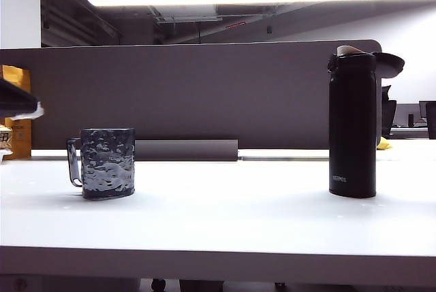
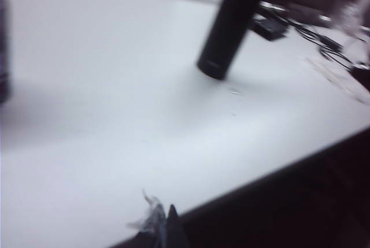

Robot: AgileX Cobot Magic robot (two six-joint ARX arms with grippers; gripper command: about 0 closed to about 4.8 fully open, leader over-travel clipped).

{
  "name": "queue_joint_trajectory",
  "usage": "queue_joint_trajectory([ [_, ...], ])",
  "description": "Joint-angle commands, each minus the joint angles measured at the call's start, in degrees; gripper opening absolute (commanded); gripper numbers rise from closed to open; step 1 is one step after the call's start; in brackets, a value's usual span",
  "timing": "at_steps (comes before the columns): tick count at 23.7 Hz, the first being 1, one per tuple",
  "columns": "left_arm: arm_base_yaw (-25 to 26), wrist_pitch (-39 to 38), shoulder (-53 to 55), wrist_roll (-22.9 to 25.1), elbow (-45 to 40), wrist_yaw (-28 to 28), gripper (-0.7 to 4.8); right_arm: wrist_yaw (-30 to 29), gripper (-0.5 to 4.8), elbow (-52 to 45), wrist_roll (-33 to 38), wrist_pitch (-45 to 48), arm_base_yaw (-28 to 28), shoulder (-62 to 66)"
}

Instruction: Pick up the black thermos, pour some water into the cup, then place the black thermos back on the table.

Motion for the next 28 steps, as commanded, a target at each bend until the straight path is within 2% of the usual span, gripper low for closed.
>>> queue_joint_trajectory([
  [1,9.75,0.48,0.07,0.11,0.15,3.82,-0.05,-0.04,-0.08,-0.26,0.13,0.76,0.09,-0.04],
  [7,31.08,0.46,0.04,0.11,0.22,3.5,-0.05,-0.09,-0.08,-0.26,0.15,0.76,0.07,-0.04],
  [10,38.56,0.44,0.02,0.11,0.22,3.5,-0.05,-0.04,-0.08,-0.26,0.13,0.76,-0.48,-0.04],
  [13,43.41,0.52,-0.55,0.11,0.22,3.52,-0.05,-0.04,-0.08,-0.26,0.13,0.76,-3.3,-0.04],
  [19,43.63,0.48,-0.55,0.11,0.15,3.98,-0.05,-0.02,-0.08,-0.26,0.15,0.79,-13.16,-0.04],
  [28,43.63,0.48,-0.55,0.11,0.15,3.98,-0.05,-0.07,-0.08,-0.28,0.13,0.79,-14.51,-0.04],
])
